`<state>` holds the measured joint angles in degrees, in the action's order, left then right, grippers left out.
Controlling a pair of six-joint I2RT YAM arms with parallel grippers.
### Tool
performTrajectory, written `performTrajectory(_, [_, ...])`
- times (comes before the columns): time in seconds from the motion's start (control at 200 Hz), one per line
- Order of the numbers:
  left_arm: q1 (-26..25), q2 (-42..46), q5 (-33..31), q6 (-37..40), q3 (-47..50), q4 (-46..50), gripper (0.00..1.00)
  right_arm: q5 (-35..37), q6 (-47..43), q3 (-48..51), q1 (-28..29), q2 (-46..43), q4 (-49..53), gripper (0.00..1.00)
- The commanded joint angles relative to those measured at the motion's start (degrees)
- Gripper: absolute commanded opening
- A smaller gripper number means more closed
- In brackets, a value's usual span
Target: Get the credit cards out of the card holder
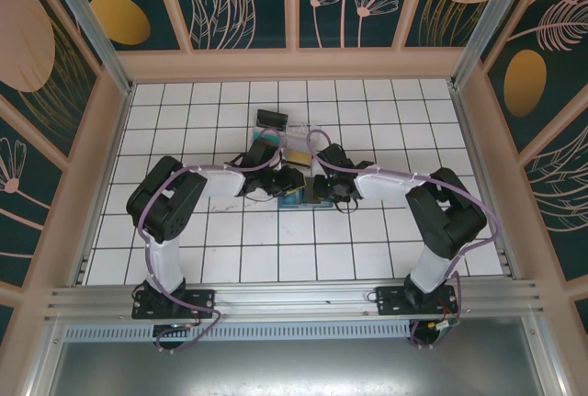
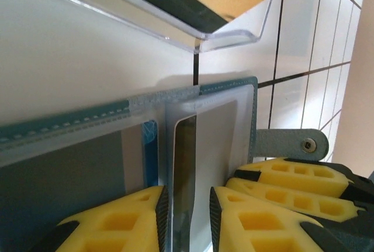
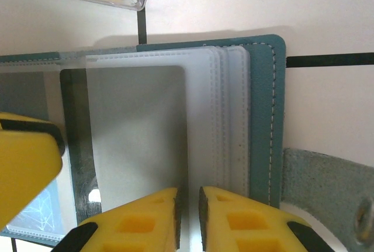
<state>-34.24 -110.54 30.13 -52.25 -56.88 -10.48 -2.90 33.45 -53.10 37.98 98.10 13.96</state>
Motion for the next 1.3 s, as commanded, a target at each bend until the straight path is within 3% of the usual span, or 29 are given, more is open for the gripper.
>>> performTrajectory(0.0, [0.1, -0.6, -2.4, 2.8, -1.1, 4.6, 0.28, 0.9, 0.6, 1.4, -0.3, 2.6, 3.2, 0.20])
performTrajectory(0.315, [0.0, -2.0, -2.9, 3.0, -1.0, 5.6, 0.26, -1.0, 0.5, 1.8, -0.4, 3.1, 2.5, 0.20])
performTrajectory(0.751, [0.1, -3.4, 2.8, 2.9, -0.8, 1.3, 0.22, -4.8, -0.9, 2.4, -0.5, 2.8, -0.4, 0.20])
performTrajectory(0.976, [0.1, -2.7, 3.7, 3.3, -0.5, 0.0, 0.15, -2.4, -0.7, 2.1, -0.6, 3.6, 1.8, 0.20])
performTrajectory(1.131, [0.1, -1.6, 2.6, 4.3, 0.0, 0.3, 0.00, -0.4, -0.2, 2.1, -0.5, 3.7, 3.2, 0.20])
performTrajectory(1.296, [1.2, 0.9, 0.8, 6.3, 0.9, 2.7, 0.00, 1.7, 0.8, 2.5, -0.7, 3.2, 4.1, 0.20])
